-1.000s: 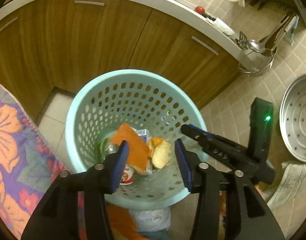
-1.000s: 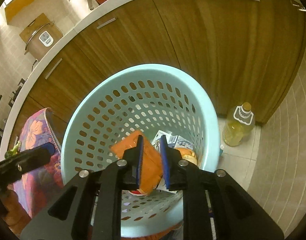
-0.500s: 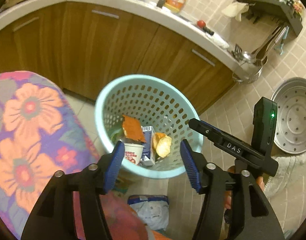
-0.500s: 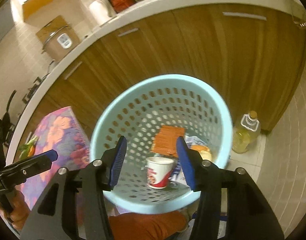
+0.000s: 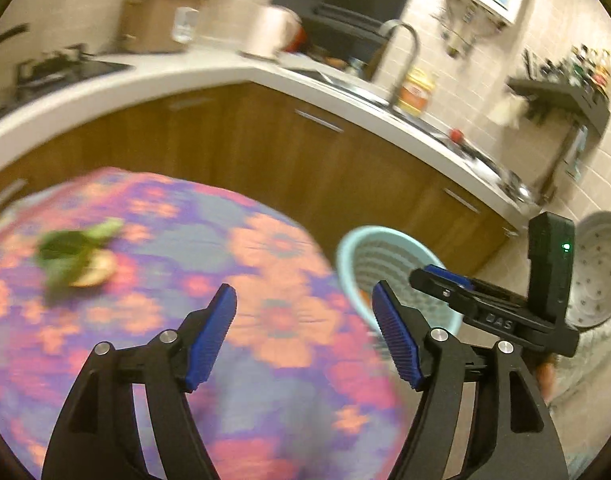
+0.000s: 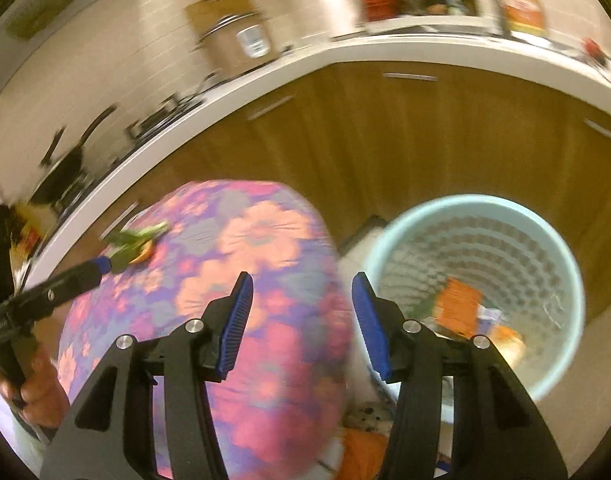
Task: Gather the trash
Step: 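Move both open tools back over the table toward the bok choy, then grasp the bok choy with the left tool while the right tool grasps the orange slice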
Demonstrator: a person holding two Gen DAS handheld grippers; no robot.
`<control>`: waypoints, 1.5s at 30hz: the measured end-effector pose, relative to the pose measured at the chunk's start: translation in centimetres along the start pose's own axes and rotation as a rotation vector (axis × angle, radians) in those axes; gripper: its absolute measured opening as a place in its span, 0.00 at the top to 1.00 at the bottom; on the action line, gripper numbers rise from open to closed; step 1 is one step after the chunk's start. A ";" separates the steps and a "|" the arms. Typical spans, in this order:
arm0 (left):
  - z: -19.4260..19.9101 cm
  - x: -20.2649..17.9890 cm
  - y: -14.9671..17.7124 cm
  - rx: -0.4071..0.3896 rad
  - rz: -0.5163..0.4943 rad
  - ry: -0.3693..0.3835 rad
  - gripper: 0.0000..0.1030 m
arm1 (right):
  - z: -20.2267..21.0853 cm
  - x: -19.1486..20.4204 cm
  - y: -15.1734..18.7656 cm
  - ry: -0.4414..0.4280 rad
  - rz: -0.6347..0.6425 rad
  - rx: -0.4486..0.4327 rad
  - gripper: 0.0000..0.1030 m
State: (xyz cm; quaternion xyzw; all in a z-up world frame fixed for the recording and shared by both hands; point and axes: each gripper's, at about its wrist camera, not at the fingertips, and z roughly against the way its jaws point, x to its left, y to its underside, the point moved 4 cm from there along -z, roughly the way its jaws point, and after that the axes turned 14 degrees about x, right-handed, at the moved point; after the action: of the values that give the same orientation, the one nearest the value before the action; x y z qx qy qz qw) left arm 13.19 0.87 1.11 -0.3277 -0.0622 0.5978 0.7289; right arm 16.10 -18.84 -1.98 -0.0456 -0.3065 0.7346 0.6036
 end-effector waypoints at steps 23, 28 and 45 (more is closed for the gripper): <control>0.1 18.0 -1.7 -0.006 -0.060 -0.163 0.26 | -14.1 18.3 -5.7 0.000 0.319 0.155 0.54; -1.0 18.0 -1.9 0.008 -0.089 -0.217 0.27 | -15.4 18.2 -6.3 -0.033 0.292 0.169 0.54; -3.0 18.9 -1.4 0.019 -0.031 -0.215 0.76 | -17.3 18.7 -6.7 -0.085 0.265 0.203 0.53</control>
State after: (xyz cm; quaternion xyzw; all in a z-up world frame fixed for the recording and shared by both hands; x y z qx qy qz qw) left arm 21.06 16.79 -6.09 -0.2537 -0.1396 0.6188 0.7303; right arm 24.48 5.67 -6.90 0.0065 -0.2473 0.8361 0.4896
